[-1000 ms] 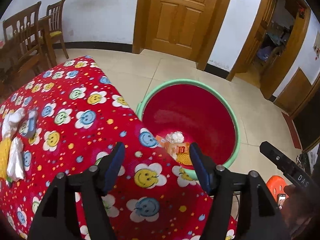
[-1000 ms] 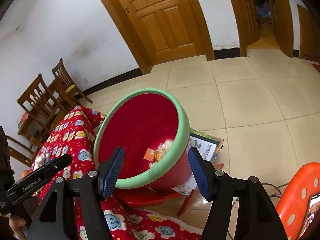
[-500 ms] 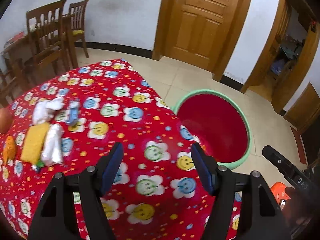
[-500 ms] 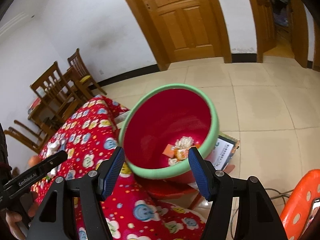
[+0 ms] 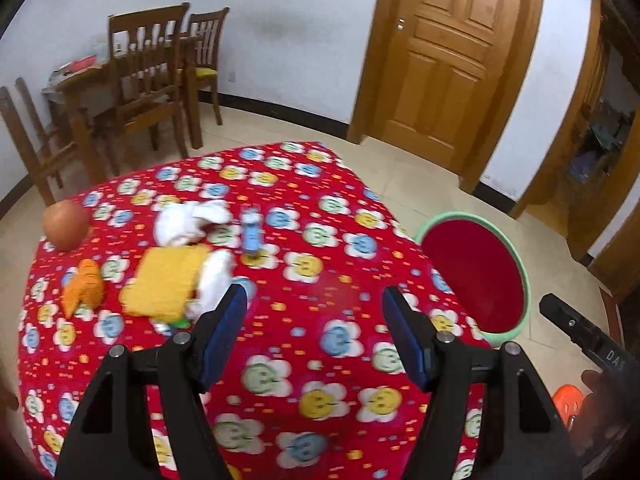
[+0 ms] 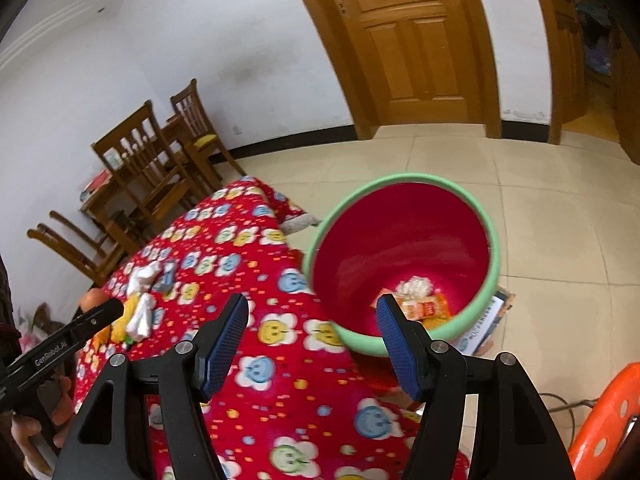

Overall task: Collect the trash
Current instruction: 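Move both grippers back to the remaining table items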

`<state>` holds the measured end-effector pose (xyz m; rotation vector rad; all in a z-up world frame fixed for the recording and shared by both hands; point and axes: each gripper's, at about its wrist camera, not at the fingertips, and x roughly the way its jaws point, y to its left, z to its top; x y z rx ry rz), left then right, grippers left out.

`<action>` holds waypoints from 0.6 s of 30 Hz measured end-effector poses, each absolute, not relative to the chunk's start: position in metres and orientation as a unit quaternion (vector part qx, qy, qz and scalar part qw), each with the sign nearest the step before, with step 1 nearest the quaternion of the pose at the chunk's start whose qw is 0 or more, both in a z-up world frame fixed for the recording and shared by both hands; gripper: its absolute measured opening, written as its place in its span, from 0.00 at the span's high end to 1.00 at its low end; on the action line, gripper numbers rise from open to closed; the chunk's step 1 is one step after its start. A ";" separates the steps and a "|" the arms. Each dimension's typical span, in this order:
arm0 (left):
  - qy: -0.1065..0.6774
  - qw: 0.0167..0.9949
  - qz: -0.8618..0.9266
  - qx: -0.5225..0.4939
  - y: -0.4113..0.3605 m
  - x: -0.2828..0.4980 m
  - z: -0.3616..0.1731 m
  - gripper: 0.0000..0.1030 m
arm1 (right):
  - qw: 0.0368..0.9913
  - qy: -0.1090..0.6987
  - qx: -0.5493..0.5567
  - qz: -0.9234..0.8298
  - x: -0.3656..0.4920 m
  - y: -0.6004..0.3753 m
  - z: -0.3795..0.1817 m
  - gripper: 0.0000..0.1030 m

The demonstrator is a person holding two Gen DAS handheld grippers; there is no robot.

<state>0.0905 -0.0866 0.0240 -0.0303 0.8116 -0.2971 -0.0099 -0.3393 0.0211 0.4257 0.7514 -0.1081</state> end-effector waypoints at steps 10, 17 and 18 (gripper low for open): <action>0.384 0.920 -0.078 -0.031 -0.019 0.096 0.030 0.32 | 0.900 0.393 0.191 0.007 0.028 -0.292 0.022 0.34; 0.385 0.922 -0.030 -0.032 0.024 0.105 0.028 0.32 | 0.898 0.405 0.170 0.032 0.050 -0.261 0.024 0.34; 0.387 0.921 -0.023 -0.033 0.030 0.107 0.027 0.32 | 0.898 0.406 0.167 0.034 0.053 -0.258 0.024 0.34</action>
